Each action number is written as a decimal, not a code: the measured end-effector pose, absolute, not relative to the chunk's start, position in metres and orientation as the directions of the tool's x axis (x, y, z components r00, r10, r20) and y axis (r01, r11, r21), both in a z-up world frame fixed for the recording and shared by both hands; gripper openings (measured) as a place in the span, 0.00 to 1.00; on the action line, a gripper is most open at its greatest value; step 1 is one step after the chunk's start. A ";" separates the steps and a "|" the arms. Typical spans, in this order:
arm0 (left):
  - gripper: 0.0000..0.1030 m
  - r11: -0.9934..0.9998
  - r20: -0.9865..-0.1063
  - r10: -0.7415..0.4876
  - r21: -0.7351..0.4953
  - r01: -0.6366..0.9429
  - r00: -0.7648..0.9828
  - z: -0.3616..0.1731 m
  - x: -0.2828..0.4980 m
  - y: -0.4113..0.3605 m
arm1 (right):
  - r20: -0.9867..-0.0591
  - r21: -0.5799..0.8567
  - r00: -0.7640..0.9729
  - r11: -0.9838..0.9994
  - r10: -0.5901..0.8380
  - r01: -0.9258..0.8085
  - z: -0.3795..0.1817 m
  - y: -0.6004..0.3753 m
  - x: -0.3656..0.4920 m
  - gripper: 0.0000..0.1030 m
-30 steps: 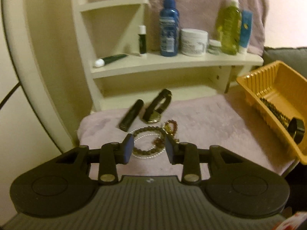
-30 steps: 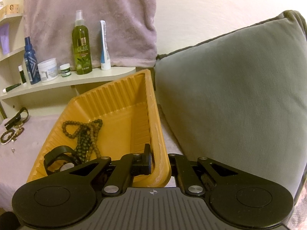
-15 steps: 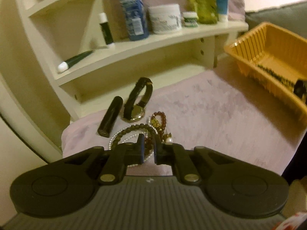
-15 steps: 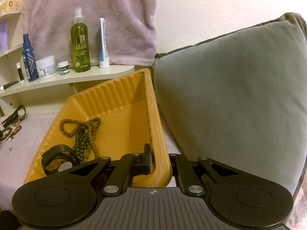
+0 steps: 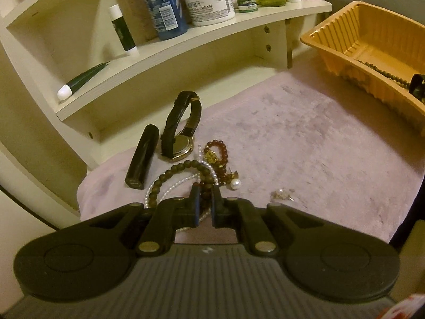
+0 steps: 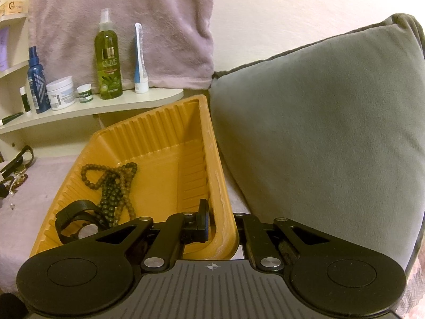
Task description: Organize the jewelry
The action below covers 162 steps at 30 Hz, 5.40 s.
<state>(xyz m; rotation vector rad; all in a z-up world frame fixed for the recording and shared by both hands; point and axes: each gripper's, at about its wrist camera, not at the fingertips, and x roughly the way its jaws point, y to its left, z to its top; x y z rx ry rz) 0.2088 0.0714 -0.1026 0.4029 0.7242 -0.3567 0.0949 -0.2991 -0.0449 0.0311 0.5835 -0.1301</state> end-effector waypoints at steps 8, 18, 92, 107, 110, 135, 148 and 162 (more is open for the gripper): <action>0.04 0.884 -0.700 -0.198 0.174 0.433 0.686 -0.088 0.210 0.077 | -0.547 -0.006 0.830 0.992 -0.111 0.129 -0.045 -0.300 0.094 0.06; 0.04 0.926 -0.639 -0.250 0.063 0.373 0.727 -0.024 0.207 0.096 | -0.541 0.002 0.834 0.991 -0.109 0.131 -0.042 -0.297 0.090 0.05; 0.05 0.889 -0.617 -0.391 -0.059 0.455 0.683 -0.019 0.217 0.001 | -0.540 0.012 0.835 0.991 -0.104 0.131 -0.039 -0.297 0.088 0.05; 0.05 0.782 -0.560 -0.546 -0.074 0.619 0.623 0.017 0.187 -0.093 | -0.538 0.019 0.837 0.991 -0.099 0.130 -0.038 -0.296 0.086 0.05; 0.05 0.769 -0.566 -0.560 -0.084 0.634 0.605 0.012 0.186 -0.108 | -0.538 0.021 0.837 0.991 -0.098 0.129 -0.038 -0.295 0.086 0.05; 0.20 0.849 -0.540 -0.486 -0.104 0.518 0.687 0.014 0.188 -0.073 | -0.535 0.037 0.840 0.991 -0.091 0.132 -0.037 -0.294 0.084 0.05; 0.22 0.989 -0.540 -0.140 -0.042 0.139 0.830 -0.010 0.165 0.041 | -0.535 0.039 0.840 0.990 -0.092 0.133 -0.037 -0.295 0.084 0.05; 0.22 0.995 -0.567 -0.086 -0.098 0.036 0.819 -0.085 0.142 0.034 | -0.540 0.032 0.836 0.990 -0.100 0.139 -0.039 -0.296 0.084 0.05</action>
